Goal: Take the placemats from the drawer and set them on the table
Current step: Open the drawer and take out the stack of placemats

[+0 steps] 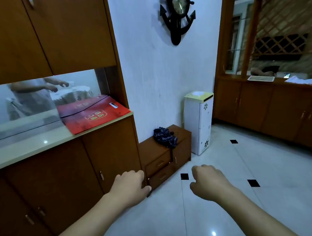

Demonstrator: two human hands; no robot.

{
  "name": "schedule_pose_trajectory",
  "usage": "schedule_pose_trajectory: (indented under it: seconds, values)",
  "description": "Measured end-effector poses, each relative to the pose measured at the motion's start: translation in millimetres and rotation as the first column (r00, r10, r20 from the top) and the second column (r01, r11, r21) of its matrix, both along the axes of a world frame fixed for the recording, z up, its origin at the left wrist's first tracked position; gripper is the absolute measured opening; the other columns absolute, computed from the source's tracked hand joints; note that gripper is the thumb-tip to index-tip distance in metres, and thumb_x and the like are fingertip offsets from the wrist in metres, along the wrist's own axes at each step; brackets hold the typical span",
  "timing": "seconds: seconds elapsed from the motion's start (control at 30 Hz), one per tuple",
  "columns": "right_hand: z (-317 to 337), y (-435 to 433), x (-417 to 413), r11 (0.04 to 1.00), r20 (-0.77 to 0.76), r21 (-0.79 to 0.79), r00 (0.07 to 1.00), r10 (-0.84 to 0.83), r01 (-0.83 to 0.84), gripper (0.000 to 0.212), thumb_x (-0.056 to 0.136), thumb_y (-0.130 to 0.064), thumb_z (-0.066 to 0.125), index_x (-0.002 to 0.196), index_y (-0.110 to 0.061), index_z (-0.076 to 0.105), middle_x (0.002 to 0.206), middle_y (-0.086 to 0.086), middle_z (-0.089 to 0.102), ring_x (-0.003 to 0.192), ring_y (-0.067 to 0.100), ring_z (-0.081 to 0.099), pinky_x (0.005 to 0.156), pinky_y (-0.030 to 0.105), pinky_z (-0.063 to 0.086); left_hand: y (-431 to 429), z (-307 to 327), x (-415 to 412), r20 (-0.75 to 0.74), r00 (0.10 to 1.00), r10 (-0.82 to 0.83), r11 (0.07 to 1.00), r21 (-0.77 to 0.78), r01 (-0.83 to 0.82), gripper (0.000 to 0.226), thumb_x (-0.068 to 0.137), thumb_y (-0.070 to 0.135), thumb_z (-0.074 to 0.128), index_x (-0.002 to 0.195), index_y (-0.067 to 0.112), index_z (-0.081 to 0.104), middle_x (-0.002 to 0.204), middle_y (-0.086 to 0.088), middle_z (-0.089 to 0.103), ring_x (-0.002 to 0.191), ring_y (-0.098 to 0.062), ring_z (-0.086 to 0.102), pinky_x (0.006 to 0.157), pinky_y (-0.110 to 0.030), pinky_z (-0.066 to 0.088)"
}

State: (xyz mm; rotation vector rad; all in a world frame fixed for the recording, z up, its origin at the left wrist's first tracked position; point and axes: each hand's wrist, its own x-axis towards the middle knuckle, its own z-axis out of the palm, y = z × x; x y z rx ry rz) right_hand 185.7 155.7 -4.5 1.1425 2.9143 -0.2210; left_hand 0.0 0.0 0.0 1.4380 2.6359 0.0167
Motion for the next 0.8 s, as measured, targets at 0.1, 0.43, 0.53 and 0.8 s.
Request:
schedule_pose_trajectory:
  seconds: [0.1,0.43,0.53,0.8]
  values:
    - [-10,34,-39,1.0,-0.017,0.011,1.0,-0.016,0.016,0.032,0.085,-0.027,0.05,0.066,-0.023,0.025,0.072,-0.004,0.033,0.079,0.024,0.042,0.067,0.033,0.033,35,-13,-40,-0.006,1.0,-0.022,1.0,-0.005,0.022,0.035,0.089,0.058,0.052,0.107,0.028,0.054,0.103,0.003,0.06,0.095,-0.019,0.056,0.091,-0.039,0.048]
    - [-18,148,-161,0.996,0.007,-0.016,0.996,-0.086,0.087,0.032,0.087,-0.031,0.05,0.066,-0.023,0.027,0.072,-0.004,0.034,0.08,0.024,0.044,0.068,0.033,0.035,156,-14,-166,-0.002,0.993,-0.117,0.99,0.079,0.116,0.033,0.092,0.054,0.05,0.11,0.027,0.055,0.105,0.003,0.06,0.098,-0.019,0.055,0.09,-0.039,0.047]
    - [-23,179,-185,0.994,0.035,-0.039,0.994,-0.1,0.101,0.035,0.088,-0.033,0.051,0.066,-0.025,0.026,0.072,-0.005,0.032,0.081,0.023,0.043,0.069,0.033,0.035,189,-18,-193,0.009,0.994,-0.113,0.992,0.053,0.112,0.033,0.092,0.054,0.05,0.11,0.026,0.055,0.105,0.002,0.06,0.098,-0.019,0.056,0.09,-0.039,0.048]
    - [-38,299,-244,0.995,0.012,-0.09,0.999,-0.031,0.032,0.035,0.088,-0.031,0.052,0.065,-0.027,0.026,0.072,-0.005,0.034,0.081,0.023,0.045,0.069,0.032,0.036,300,-40,-242,0.027,0.998,-0.051,0.998,0.027,0.05,0.035,0.092,0.053,0.051,0.114,0.026,0.055,0.11,0.002,0.061,0.104,-0.02,0.056,0.094,-0.041,0.047]
